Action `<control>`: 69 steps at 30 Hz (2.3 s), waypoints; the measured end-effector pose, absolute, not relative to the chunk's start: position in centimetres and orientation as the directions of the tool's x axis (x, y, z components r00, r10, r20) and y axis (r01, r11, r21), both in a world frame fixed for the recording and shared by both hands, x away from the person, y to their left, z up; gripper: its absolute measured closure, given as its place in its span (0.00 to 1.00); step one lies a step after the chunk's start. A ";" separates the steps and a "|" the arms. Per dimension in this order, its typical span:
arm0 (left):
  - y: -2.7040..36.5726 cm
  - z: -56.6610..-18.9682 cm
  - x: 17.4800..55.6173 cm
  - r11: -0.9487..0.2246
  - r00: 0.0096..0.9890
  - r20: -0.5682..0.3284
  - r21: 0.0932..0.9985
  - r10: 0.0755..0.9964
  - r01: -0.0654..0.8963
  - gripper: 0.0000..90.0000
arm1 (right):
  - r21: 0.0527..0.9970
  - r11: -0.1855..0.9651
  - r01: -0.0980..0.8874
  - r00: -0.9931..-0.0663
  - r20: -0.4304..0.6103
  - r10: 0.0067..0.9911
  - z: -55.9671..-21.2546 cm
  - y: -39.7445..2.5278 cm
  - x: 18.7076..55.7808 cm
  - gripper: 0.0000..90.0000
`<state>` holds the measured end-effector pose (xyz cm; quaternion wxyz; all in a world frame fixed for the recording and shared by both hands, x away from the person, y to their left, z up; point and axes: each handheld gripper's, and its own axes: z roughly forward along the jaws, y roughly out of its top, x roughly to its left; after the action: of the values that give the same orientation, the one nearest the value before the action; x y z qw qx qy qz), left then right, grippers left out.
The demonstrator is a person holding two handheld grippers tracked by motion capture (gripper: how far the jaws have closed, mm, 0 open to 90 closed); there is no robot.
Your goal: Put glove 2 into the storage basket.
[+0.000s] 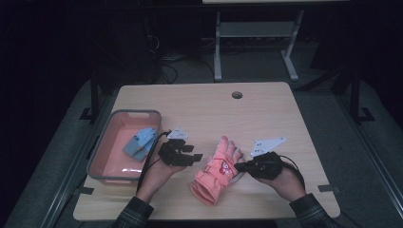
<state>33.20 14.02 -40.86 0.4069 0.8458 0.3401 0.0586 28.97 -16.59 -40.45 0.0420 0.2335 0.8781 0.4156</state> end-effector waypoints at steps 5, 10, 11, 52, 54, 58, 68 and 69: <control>14.5 -39.9 33.0 -0.417 0.767 -0.190 0.746 0.612 0.518 0.37 | 0.737 0.553 0.388 -0.877 0.110 0.468 -41.1 -15.7 29.5 1.00; 14.4 -39.7 32.8 -0.420 0.779 -0.193 0.751 0.597 0.509 0.28 | 0.739 0.543 0.399 -0.869 0.114 0.482 -41.7 -15.3 29.9 1.00; 14.3 -39.6 32.7 -0.421 0.782 -0.194 0.753 0.592 0.506 0.27 | 0.736 0.543 0.404 -0.866 0.118 0.485 -41.8 -15.1 29.9 1.00; 7.8 -44.2 34.7 -0.549 0.814 -0.347 0.609 0.465 0.573 0.14 | 0.615 0.671 0.415 -0.872 0.059 0.485 -44.5 -12.7 30.3 1.00; 8.0 -44.8 34.9 -0.541 0.803 -0.375 0.597 0.463 0.592 0.14 | 0.612 0.676 0.410 -0.873 0.050 0.484 -44.5 -12.7 30.3 1.00; 8.2 -45.6 35.1 -0.528 0.783 -0.416 0.580 0.463 0.620 0.14 | 0.611 0.677 0.411 -0.872 0.048 0.487 -44.6 -12.6 30.3 1.00; 8.0 -46.3 35.4 -0.529 0.773 -0.481 0.564 0.413 0.634 0.15 | 0.613 0.682 0.399 -0.879 0.043 0.475 -44.7 -12.6 30.4 1.00; 7.9 -46.4 35.4 -0.525 0.769 -0.495 0.562 0.405 0.639 0.17 | 0.611 0.682 0.401 -0.878 0.044 0.477 -44.7 -12.6 30.3 1.00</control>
<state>35.43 7.87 -46.37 0.3812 0.8597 0.3036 -0.1532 30.33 -12.60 -44.68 0.0595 0.2400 0.9151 0.3184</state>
